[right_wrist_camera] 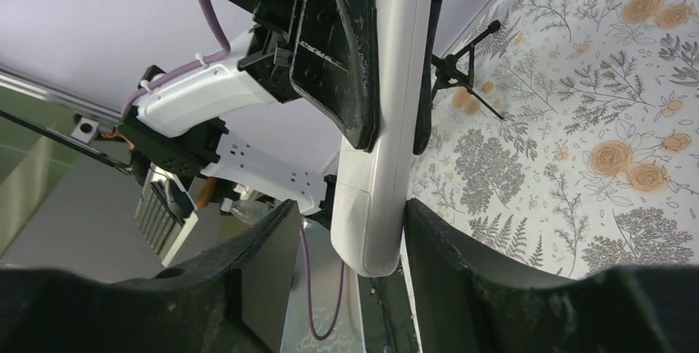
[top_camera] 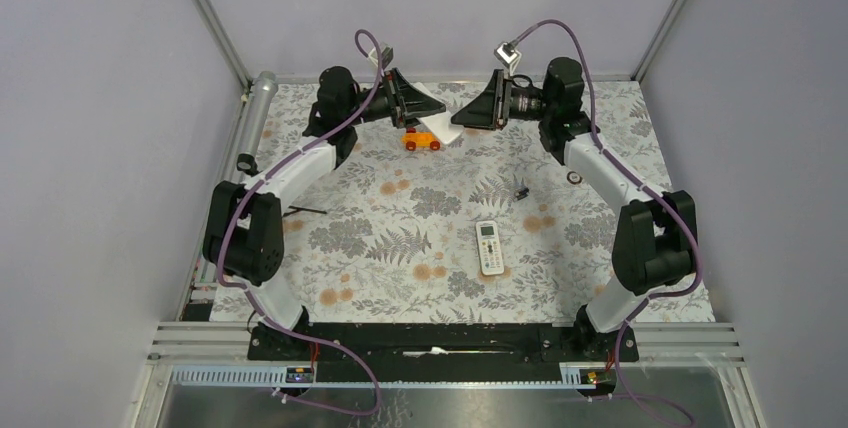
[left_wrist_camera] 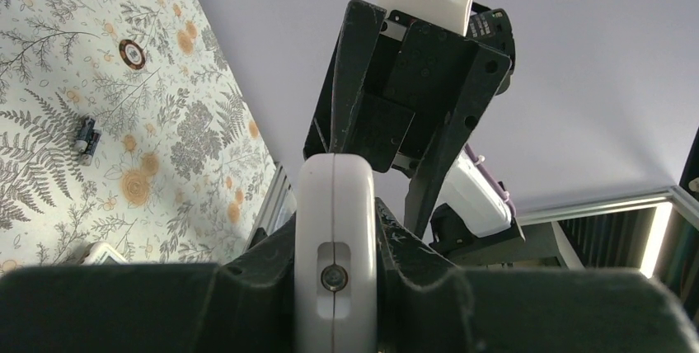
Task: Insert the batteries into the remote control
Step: Load the battery cover into the remote control.
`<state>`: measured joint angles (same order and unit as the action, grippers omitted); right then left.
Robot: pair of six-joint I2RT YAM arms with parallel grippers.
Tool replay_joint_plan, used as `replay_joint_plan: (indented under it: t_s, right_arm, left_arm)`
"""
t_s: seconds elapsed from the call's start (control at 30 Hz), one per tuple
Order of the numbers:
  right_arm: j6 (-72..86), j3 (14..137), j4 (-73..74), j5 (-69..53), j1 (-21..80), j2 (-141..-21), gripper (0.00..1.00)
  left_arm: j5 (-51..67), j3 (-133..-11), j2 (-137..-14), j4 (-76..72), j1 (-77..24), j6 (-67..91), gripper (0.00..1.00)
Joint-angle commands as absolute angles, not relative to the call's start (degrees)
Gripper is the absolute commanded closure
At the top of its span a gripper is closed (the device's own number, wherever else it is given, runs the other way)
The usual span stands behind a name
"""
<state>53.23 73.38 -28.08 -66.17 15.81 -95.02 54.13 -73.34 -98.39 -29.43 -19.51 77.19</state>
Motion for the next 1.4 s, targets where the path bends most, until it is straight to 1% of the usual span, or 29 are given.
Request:
replay_joint_plan:
  t_s: [0.0, 0.03, 0.1, 0.17, 0.23, 0.3, 0.37, 0.43, 0.47, 0.53, 0.63, 0.7, 0.77, 0.87, 0.97, 1.03, 1.07, 1.13, 1.2, 1.27, 1.3, 1.33, 1.37]
  right_arm:
    - [45.73, 77.37, -23.40, -69.29, 18.57, -94.37, 0.44]
    - [43.29, 78.03, -20.59, -68.70, 19.08, -94.47, 0.45]
    - [39.29, 79.13, -15.68, -67.02, 20.07, -94.78, 0.49]
    - [38.05, 79.70, -13.67, -65.58, 20.53, -95.03, 0.58]
    - [38.91, 79.49, -14.40, -64.36, 20.54, -95.30, 0.71]
    - [40.12, 79.17, -15.37, -62.88, 20.57, -95.43, 0.80]
    - [42.69, 78.31, -17.61, -60.79, 20.57, -95.49, 0.86]
    - [46.91, 76.98, -21.22, -58.96, 20.57, -95.82, 0.88]
    - [49.71, 76.08, -24.87, -58.27, 20.57, -96.06, 0.86]
    - [55.69, 73.00, -31.25, -56.82, 20.57, -96.14, 0.76]
    - [61.02, 70.78, -36.69, -55.58, 20.57, -96.00, 0.73]
    - [60.49, 70.58, -37.02, -56.30, 20.57, -95.79, 0.68]
    - [57.84, 70.86, -35.69, -57.71, 20.57, -95.15, 0.58]
    - [53.09, 71.78, -32.88, -61.57, 20.57, -93.86, 0.38]
    - [46.77, 73.07, -27.56, -64.25, 20.59, -92.27, 0.24]
    - [43.78, 73.63, -25.22, -66.12, 20.57, -91.44, 0.12]
    - [42.60, 73.91, -24.25, -67.12, 20.57, -91.15, 0.09]
    - [40.62, 74.17, -22.85, -68.25, 20.57, -90.68, 0.08]
    - [38.71, 74.26, -21.66, -68.49, 20.57, -90.29, 0.13]
    - [38.89, 74.49, -21.72, -68.34, 20.57, -90.60, 0.27]
    - [39.42, 75.17, -21.60, -68.87, 20.64, -91.29, 0.36]
    - [40.30, 75.87, -22.05, -69.64, 20.77, -92.10, 0.43]
    - [41.35, 76.39, -23.03, -70.26, 21.08, -92.80, 0.46]
  left_arm:
    - [54.58, -76.00, -95.28, -30.67, -19.24, 74.62, 1.00]
    - [54.63, -76.09, -95.15, -30.67, -19.25, 74.62, 1.00]
    - [54.83, -76.18, -95.05, -30.72, -19.29, 74.55, 1.00]
    - [55.19, -76.15, -94.89, -30.84, -19.41, 74.49, 1.00]
    - [55.72, -76.07, -94.68, -30.98, -19.57, 74.23, 1.00]
    - [56.39, -75.92, -94.49, -31.22, -19.72, 74.02, 1.00]
    - [57.35, -75.64, -94.23, -32.04, -19.89, 74.00, 1.00]
    - [58.42, -75.54, -94.17, -32.25, -20.22, 73.71, 1.00]
    - [58.74, -75.48, -94.15, -32.07, -20.40, 73.40, 1.00]
    - [58.69, -74.89, -93.89, -31.51, -20.54, 72.82, 1.00]
    - [57.78, -74.27, -93.02, -28.97, -20.49, 70.66, 1.00]
    - [57.03, -74.56, -92.48, -26.11, -20.48, 68.37, 1.00]
    - [56.66, -75.05, -92.21, -24.20, -20.31, 66.68, 1.00]
    - [57.15, -75.52, -92.02, -22.98, -19.92, 65.25, 1.00]
    - [57.50, -75.71, -91.77, -21.34, -19.56, 63.34, 1.00]
    - [57.82, -75.84, -91.54, -20.85, -19.43, 62.42, 1.00]
    - [58.12, -75.97, -91.48, -20.83, -19.31, 61.99, 1.00]
    - [58.71, -76.16, -91.29, -20.92, -19.29, 60.96, 1.00]
    - [59.60, -76.34, -91.21, -21.42, -19.34, 60.28, 1.00]
    - [60.91, -76.38, -91.18, -22.71, -19.29, 60.29, 1.00]
    - [61.45, -76.38, -91.11, -23.51, -19.33, 60.44, 1.00]
    - [62.04, -76.27, -91.14, -24.26, -19.34, 60.65, 0.98]
    - [62.65, -76.24, -91.08, -25.09, -19.34, 60.97, 0.97]
